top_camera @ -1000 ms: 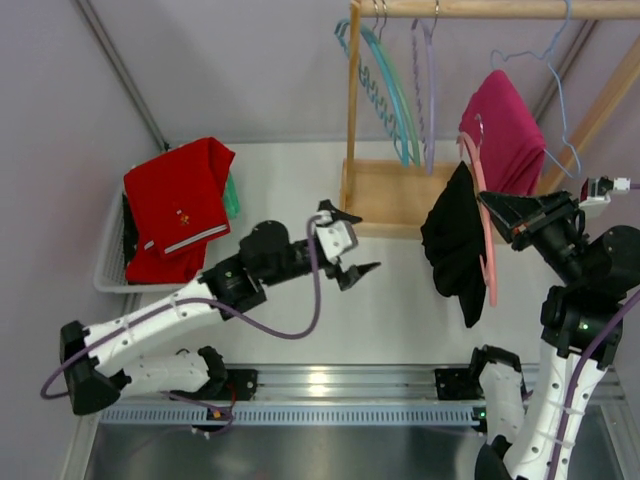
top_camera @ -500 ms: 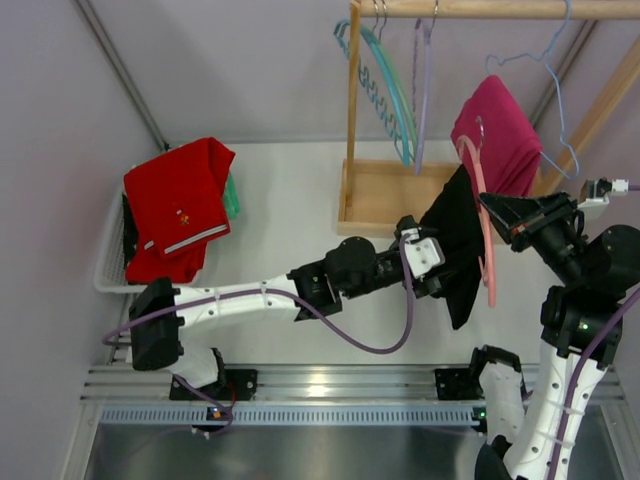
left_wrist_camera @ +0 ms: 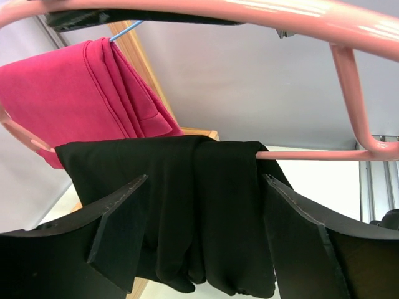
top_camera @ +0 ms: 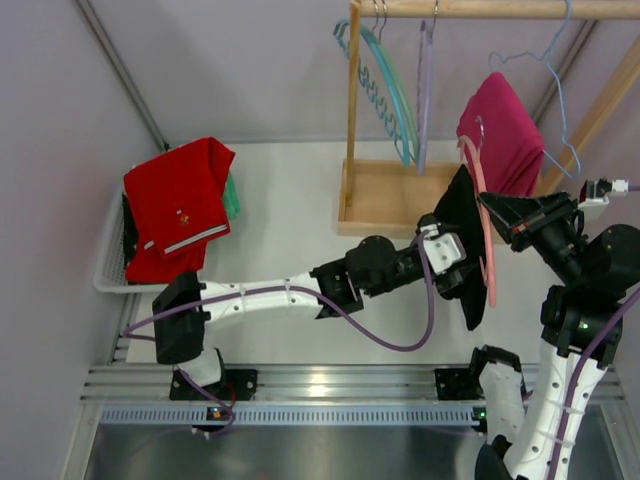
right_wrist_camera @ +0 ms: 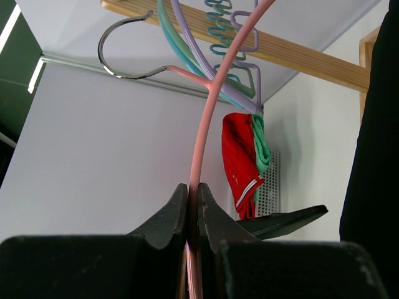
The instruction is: Remove the trousers from the hanger
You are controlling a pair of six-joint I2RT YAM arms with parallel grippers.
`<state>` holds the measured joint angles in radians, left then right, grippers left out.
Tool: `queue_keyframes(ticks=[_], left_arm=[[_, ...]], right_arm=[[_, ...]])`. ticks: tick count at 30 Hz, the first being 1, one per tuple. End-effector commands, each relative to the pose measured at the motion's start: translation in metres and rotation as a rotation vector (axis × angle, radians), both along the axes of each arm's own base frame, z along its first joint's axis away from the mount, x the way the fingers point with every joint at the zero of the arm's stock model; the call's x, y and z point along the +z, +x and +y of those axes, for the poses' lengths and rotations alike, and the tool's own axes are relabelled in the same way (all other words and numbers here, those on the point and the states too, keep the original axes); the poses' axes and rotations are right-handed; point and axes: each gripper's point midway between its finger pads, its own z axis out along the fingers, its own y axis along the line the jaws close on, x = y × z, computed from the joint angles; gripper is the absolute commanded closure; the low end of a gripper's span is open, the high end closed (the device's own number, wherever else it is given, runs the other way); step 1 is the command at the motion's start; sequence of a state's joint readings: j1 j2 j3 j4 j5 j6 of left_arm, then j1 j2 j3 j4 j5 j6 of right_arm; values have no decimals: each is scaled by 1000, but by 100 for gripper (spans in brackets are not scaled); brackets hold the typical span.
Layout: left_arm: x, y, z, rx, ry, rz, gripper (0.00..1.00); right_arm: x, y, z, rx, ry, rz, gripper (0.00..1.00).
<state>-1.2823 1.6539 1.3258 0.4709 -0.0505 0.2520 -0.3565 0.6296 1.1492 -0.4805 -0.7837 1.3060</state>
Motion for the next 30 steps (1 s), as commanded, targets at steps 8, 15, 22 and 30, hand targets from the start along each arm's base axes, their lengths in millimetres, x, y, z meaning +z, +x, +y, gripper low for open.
queue_keyframes(ticks=[8,15,22,30], left_arm=[[28,14,1,40,-103,-54,42],[27,17,5,36,-101,-53,46],[27,20,10,27,-101,-55,37],[23,29,16,30,-93,-50,38]], right_arm=[[47,-18,7,10,-63,-189,100],[46,-17,7,16,-62,-192,100],[44,-16,8,25,-63,-189,100],[43,-16,9,38,-64,-195,100]])
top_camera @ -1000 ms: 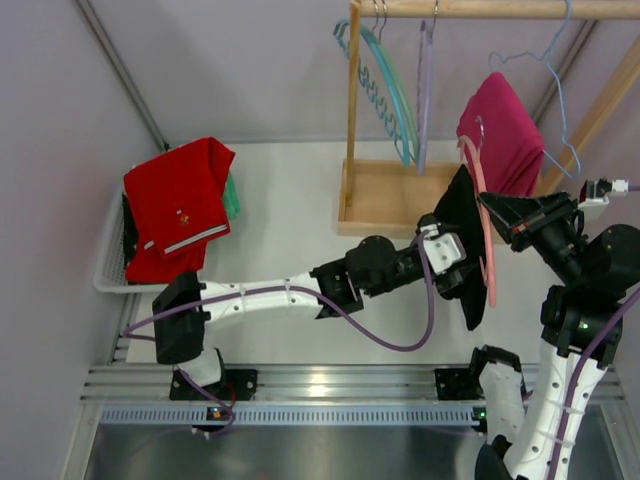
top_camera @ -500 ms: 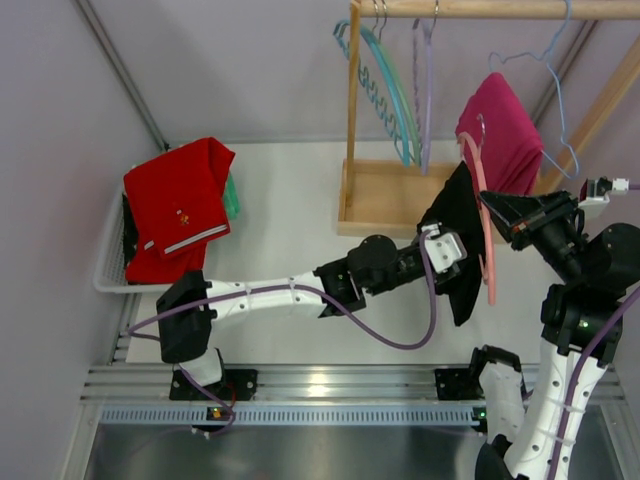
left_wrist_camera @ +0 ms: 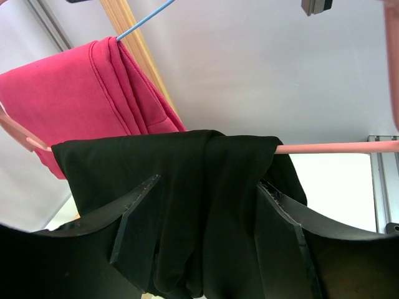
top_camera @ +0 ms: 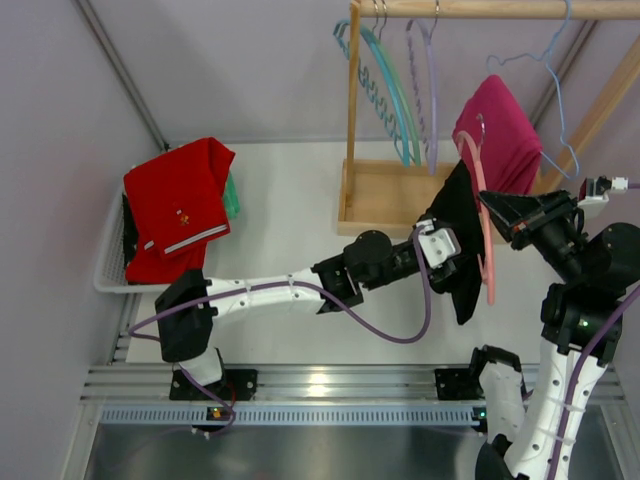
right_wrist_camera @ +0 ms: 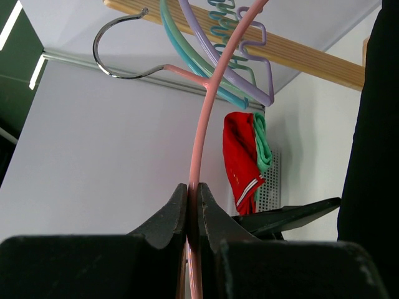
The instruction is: Remove the trousers from the hanger
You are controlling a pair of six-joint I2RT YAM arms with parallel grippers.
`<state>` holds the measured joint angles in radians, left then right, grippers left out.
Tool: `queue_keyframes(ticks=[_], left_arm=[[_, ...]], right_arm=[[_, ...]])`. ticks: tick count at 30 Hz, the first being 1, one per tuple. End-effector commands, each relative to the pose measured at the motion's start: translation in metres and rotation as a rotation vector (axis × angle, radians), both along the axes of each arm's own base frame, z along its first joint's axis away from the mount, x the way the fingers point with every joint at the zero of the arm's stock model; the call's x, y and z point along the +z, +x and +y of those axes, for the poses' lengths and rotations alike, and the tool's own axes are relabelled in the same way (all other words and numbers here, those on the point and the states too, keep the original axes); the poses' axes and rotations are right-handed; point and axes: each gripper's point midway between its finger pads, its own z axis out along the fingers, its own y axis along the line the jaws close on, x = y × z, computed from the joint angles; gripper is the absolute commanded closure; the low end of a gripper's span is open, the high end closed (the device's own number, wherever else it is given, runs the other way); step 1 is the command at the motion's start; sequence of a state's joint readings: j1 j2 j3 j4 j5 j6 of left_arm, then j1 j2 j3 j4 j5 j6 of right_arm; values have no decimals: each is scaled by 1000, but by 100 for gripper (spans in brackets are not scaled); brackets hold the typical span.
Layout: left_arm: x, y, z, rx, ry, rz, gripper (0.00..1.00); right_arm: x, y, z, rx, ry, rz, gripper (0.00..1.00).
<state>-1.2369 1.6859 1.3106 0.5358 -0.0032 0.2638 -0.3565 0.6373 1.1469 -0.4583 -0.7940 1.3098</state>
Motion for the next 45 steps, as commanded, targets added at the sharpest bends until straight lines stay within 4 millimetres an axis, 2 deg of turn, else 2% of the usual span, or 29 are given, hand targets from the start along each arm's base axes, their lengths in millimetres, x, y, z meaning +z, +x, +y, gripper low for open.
queue_keyframes(ticks=[1,2,6,9,12,14,17,23,30,33,38,43,45], left_arm=[[31,11,17,30,-82,-27,38],[30,6,15,-2,-76,-40,38],[26,11,11,14,-62,-57,43],[24,14,7,14,-52,-72,51],[23,18,4,13,-51,-75,70],[24,18,5,8,-50,-83,88],[31,14,6,-3,-60,-92,100],[59,10,18,3,-107,-114,100],[115,-3,39,9,-200,-179,100],[132,-8,46,11,-227,-209,100],[150,-14,55,28,-252,-247,100],[182,-16,67,49,-310,-275,100],[196,-18,74,52,-336,-284,100]], right_arm=[[41,-17,9,27,-63,-187,100],[42,-18,9,29,-61,-189,100],[42,-17,9,34,-58,-190,100],[44,-21,12,43,-64,-198,100],[46,-22,12,44,-71,-206,100],[46,-22,12,41,-72,-206,100],[42,-18,10,31,-67,-191,100],[24,-4,1,-4,-63,-149,100],[-9,15,-10,-40,-69,-94,100],[-21,20,-13,-48,-68,-69,100],[-36,26,-16,-57,-80,-46,100],[-55,31,-19,-61,-86,-2,100],[-57,32,-20,-67,-98,-6,100]])
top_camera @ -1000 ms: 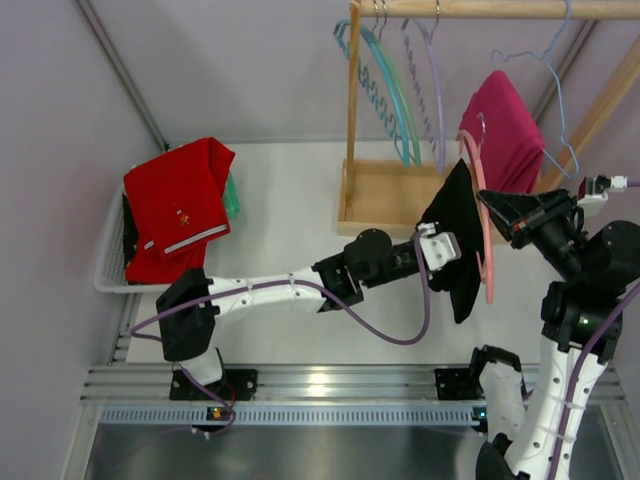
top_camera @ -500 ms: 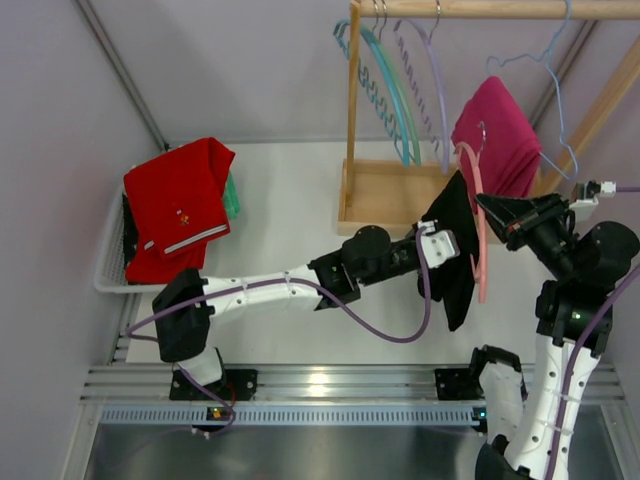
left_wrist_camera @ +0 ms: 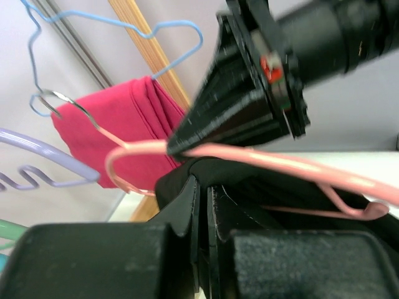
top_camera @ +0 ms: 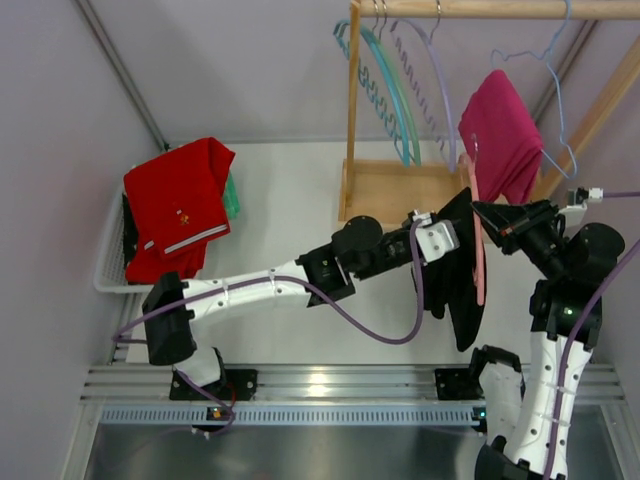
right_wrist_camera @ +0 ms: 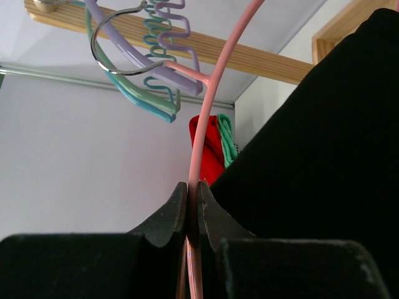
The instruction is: Remove the trousers from the hanger
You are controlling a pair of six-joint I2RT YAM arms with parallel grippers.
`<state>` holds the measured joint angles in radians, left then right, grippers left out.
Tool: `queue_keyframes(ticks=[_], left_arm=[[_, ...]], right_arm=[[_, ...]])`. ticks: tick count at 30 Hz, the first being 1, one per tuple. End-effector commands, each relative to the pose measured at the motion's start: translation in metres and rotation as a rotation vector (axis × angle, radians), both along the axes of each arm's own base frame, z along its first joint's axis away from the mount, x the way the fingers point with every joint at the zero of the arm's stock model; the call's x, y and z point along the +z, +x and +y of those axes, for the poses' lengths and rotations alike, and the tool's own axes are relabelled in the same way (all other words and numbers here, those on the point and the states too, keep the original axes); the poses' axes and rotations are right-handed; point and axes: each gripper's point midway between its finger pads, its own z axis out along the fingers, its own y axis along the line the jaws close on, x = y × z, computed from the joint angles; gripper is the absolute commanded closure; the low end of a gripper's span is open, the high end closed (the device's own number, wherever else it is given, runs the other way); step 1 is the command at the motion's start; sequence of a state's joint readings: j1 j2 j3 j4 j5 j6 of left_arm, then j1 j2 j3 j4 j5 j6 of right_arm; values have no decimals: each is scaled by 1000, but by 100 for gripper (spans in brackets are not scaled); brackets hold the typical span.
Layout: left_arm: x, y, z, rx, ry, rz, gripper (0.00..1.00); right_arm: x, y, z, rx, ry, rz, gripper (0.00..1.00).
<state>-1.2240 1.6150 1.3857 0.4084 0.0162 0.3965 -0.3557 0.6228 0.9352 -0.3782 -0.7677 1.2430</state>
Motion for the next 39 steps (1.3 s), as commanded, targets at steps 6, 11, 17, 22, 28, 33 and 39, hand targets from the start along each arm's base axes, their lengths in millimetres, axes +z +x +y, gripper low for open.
queue_keyframes(ticks=[6,11,17,22,28,33,39], left_arm=[[179,-24,77,48,-406,-175,100],[195,-20,101,118,-421,-210,100],[218,-7,141,253,-457,-215,100],[248,-9,172,296,-532,-209,100],[284,-16,201,312,-609,-204,100],[297,-13,233,395,-638,-199,100],[310,-17,272,466,-678,-203,100]], right_arm=[[5,4,-9,-47,-104,-86,100],[3,3,-9,-53,-116,-83,100],[-1,3,-11,-61,-124,-79,100],[-18,7,-17,-86,-148,-44,100],[-31,11,-23,-110,-170,-20,100],[-30,15,-27,-131,-179,-23,100],[-29,17,-30,-141,-190,-21,100]])
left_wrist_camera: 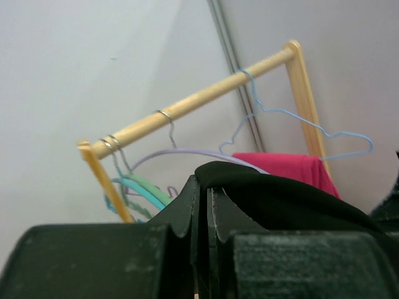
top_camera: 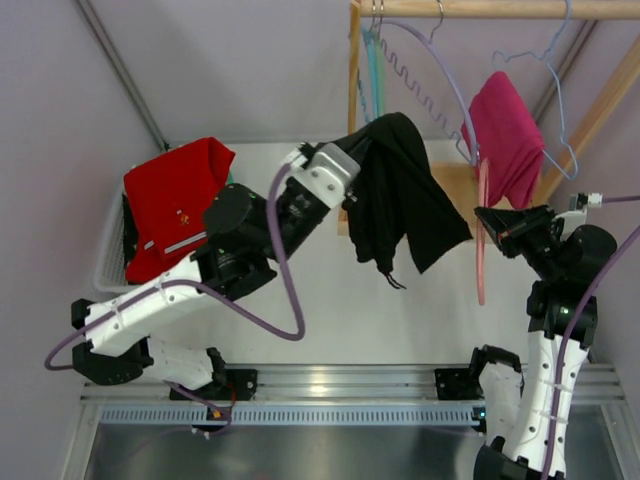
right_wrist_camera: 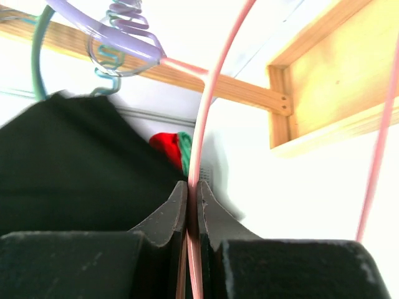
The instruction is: Remove the trousers from the hanger
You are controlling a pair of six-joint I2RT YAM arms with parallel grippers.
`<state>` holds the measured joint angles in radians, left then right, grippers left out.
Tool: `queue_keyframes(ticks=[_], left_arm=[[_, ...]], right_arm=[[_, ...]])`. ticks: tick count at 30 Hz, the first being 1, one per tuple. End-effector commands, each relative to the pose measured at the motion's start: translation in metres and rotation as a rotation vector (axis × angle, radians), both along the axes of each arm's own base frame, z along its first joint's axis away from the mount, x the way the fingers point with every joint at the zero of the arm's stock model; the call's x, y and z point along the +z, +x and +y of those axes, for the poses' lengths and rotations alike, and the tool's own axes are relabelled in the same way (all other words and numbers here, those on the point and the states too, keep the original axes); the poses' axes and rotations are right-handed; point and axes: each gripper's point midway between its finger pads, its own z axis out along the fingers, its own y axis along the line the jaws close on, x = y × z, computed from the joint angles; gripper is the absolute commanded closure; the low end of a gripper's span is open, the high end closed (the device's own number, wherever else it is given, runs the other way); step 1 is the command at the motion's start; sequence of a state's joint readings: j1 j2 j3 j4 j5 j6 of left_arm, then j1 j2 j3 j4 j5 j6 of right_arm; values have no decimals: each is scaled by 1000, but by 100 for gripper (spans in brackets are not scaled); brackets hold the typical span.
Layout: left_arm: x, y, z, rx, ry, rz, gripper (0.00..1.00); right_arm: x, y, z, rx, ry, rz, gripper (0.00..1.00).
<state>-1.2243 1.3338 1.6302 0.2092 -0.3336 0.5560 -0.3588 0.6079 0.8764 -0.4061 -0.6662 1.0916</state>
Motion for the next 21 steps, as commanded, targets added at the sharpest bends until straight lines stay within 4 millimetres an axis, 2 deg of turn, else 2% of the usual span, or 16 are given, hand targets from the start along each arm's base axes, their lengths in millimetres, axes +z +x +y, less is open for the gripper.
queue_keyframes(ticks=[1,6,9,11,12,14,15,16,18,19,21], left_arm=[[119,-31,127,90,-404,-139,100],[119,-20,157,202,-395,-127,100],[112,-14,186,282,-389,-134,100],[103,0,212,393,-380,-135,100],[92,9,232,482,-373,-122,100],[83,14,256,565,-397,-111,100],[81,10,274,602,-418,-114,100],[69,20,293,698,-411,-102,100],[60,21,316,782,-431,-90,100],[55,20,337,863,-434,-97,100],[45,17,365,991,-433,-91,100]], right_arm=[[3,6,-12,-46,-73,-37,100],[10,6,-13,-51,-93,-50,100],[15,6,-14,-52,-121,-63,100],[18,6,-14,-51,-125,-65,100],[19,6,-14,-50,-126,-67,100],[22,5,-13,-47,-127,-69,100],[23,5,-13,-46,-131,-71,100],[23,5,-13,-43,-131,-69,100],[25,4,-12,-41,-132,-76,100],[25,5,-12,-38,-128,-74,100],[27,5,-11,-32,-126,-76,100]])
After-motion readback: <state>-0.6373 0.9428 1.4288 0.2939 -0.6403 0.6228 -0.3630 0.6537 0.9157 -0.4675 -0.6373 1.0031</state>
